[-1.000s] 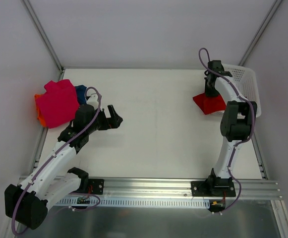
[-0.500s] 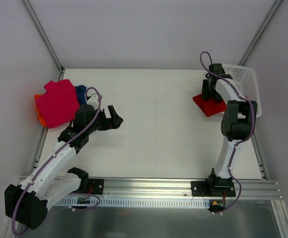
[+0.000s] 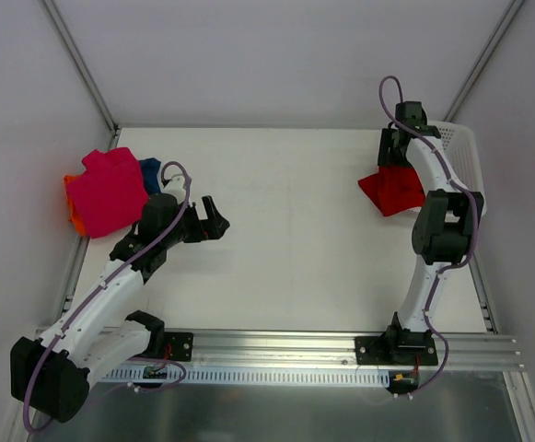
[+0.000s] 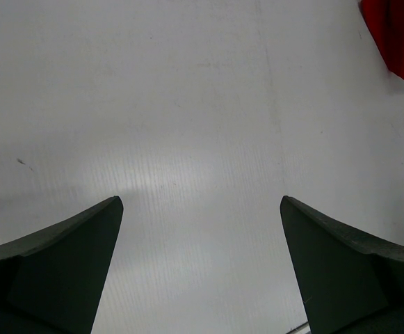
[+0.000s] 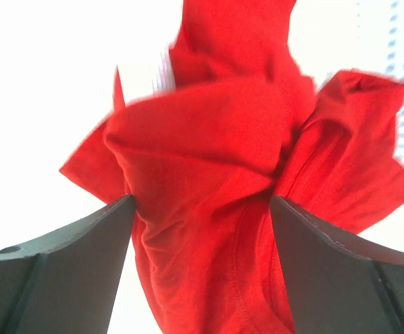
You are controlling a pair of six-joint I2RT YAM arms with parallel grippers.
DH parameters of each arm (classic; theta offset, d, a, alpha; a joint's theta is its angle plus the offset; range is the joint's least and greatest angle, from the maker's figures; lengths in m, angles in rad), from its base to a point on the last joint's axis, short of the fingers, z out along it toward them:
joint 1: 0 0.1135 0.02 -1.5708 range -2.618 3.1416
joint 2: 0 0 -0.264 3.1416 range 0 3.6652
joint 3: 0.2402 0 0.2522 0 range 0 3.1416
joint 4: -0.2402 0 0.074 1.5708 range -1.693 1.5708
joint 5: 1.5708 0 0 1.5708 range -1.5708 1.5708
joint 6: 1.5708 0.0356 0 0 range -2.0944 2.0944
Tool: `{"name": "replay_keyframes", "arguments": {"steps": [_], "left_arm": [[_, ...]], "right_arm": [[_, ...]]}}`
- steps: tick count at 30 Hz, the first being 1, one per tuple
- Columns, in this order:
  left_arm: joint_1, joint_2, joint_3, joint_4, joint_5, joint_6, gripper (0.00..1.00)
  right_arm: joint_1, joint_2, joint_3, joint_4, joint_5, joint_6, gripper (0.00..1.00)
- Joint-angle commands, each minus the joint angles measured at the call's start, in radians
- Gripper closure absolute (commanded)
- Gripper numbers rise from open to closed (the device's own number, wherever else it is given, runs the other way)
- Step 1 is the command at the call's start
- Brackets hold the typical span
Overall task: Fold and stack the t-shirts
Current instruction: Grab the tshirt from the pile
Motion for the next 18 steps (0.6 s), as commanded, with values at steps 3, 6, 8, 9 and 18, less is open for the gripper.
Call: {"name": "replay_keyframes", "arguments": {"steps": [3, 6, 8, 9, 18], "left_arm": [[-0.007, 0.009, -0.009, 0.035, 0.009, 0.022, 0.01], [-0.009, 0.025, -0.007, 0.041, 0.011, 0.025, 0.01], [-0.007, 0.031, -0.009, 0.041, 0.014, 0.025, 0.01], [-0.007, 0.032, -0.009, 0.043, 0.015, 0.026, 0.01], [-0.009, 0.031, -0.013, 0.043, 0.014, 0.031, 0.01]], "right_arm": [[-0.051, -0.072, 0.125, -0.046, -0.045, 0.031, 0.15], [-0.065, -0.029, 0.185, -0.081, -0.05, 0.037, 0.14], [-0.076, 0.017, 0.211, -0.096, -0.046, 0.042, 0.14], [-0.08, 0.031, 0.214, -0.098, -0.062, 0.052, 0.14], [-0.109, 0.15, 0.227, -0.101, -0.158, 0.108, 0.14]]}}
